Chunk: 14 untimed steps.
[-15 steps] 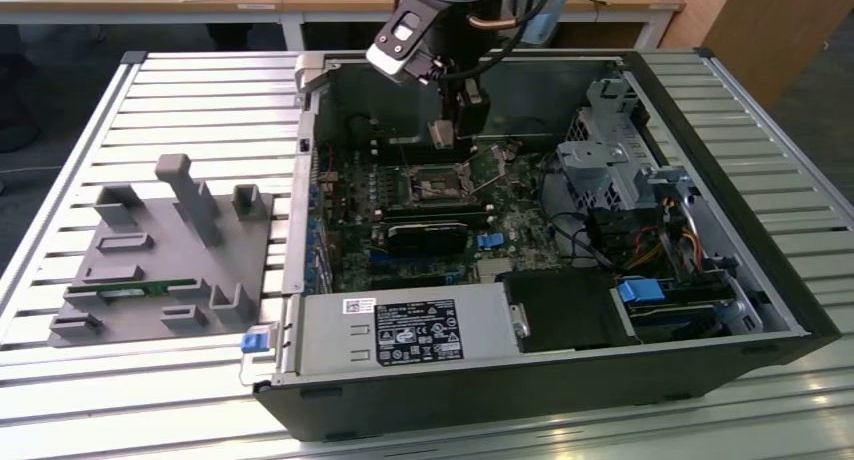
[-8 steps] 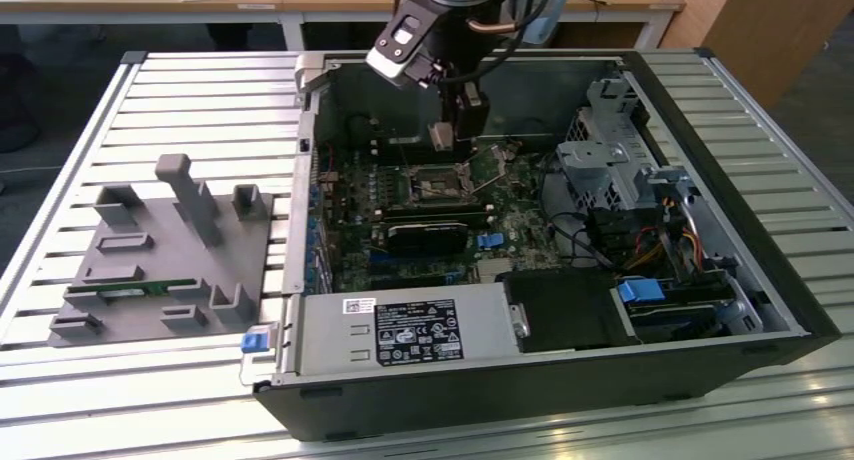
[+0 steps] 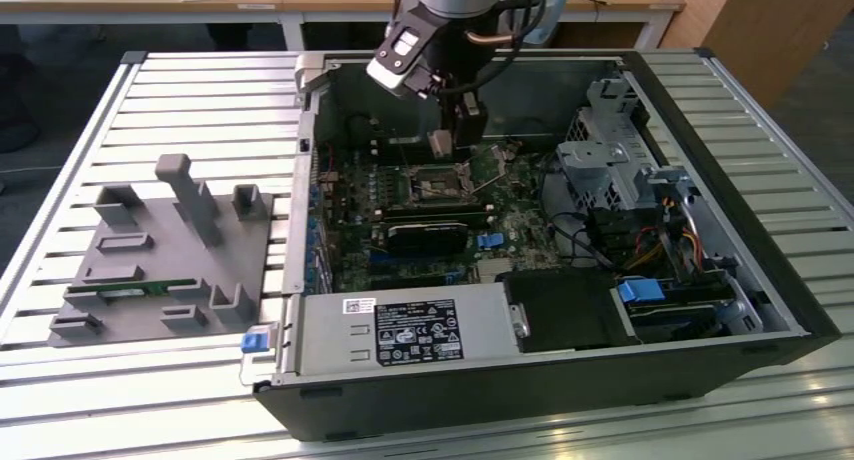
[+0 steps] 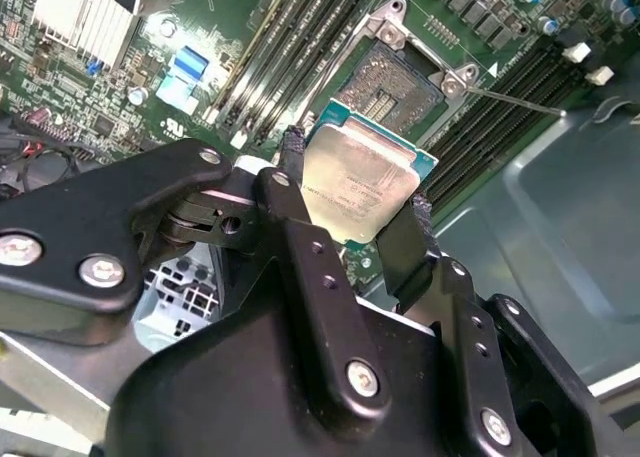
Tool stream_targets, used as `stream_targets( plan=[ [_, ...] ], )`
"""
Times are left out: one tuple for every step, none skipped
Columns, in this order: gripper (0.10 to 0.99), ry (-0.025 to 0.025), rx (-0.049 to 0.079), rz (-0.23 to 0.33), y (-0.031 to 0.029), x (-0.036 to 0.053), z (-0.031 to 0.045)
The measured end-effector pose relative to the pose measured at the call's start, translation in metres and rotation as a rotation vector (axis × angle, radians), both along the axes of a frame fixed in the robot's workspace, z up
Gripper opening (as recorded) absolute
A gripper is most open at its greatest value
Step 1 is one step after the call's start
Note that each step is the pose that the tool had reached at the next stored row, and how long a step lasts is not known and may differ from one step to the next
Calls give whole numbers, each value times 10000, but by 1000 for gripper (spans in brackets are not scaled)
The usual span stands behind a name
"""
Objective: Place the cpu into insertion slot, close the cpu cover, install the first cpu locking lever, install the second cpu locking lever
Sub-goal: 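Place the cpu into insertion slot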
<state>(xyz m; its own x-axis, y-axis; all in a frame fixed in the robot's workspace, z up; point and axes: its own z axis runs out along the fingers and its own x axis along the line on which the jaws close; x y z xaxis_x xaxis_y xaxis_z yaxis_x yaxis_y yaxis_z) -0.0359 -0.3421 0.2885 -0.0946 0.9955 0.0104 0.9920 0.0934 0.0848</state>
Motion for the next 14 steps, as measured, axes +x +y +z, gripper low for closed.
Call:
stream_targets(
  plan=[
    [541, 0, -23, -1, 0, 0, -11],
    [541, -2, -30, 0, 0, 0, -25],
    [541, -7, -30, 1, 0, 0, -41],
    [541, -8, -30, 1, 0, 0, -59],
    [541, -7, -32, -12, 0, 0, -77],
    [541, -8, -32, -108, 0, -1, -94],
    [541, -7, -32, -270, 0, -1, -109],
    [541, -7, -32, -406, 0, -1, -120],
    [541, -6, -32, -504, 3, -1, -131],
    [541, -5, -32, -544, 12, -1, -141],
    [541, -7, -31, -548, 18, -1, -152],
    [541, -8, -29, -548, 22, 0, -166],
    [541, -8, -30, -548, 26, -1, -177],
    [541, -7, -31, -549, 31, -1, -189]
  ],
)
